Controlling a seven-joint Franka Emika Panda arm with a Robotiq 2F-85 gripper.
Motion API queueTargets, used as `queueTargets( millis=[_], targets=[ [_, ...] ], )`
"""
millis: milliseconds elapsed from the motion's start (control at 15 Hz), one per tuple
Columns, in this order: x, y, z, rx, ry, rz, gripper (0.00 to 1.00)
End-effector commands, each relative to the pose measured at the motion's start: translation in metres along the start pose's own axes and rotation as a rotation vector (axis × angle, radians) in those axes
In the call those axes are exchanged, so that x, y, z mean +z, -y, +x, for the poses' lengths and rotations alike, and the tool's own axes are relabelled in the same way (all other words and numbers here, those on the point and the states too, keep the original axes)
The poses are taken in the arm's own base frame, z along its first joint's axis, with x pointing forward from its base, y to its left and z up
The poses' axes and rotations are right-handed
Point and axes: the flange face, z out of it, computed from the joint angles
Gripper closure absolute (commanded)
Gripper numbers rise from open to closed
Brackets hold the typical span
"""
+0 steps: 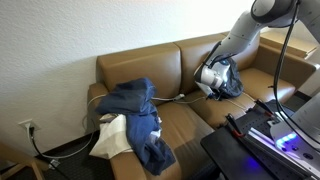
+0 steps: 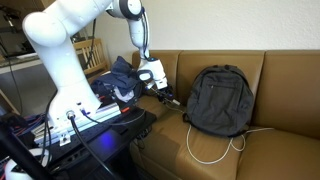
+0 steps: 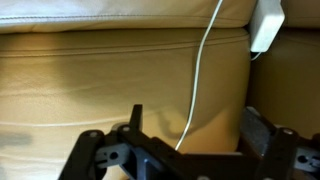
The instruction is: Pick the charger on the couch and put it on the shoulder of the couch
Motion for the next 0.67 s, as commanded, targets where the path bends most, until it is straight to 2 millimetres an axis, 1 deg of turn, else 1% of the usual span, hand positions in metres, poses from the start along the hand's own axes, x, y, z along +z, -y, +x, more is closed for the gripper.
queueTargets(
  millis=[0, 133, 267, 333, 400, 600],
  targets=[
    [0.014, -0.001, -0.002, -0.012, -0.046, -0.02, 0.0],
    [0.038, -0.003, -0.015, -0.044, -0.074, -0.01, 0.0],
    [0.053, 0.0, -0.037, -0.069, -0.08, 0.012, 0.0],
    [0.06, 0.007, -0.048, -0.087, -0.075, 0.018, 0.0],
    [0.066, 0.008, -0.06, -0.106, -0.073, 0.025, 0.0],
    [0.08, 0.013, -0.081, -0.129, -0.087, 0.044, 0.0]
  ],
)
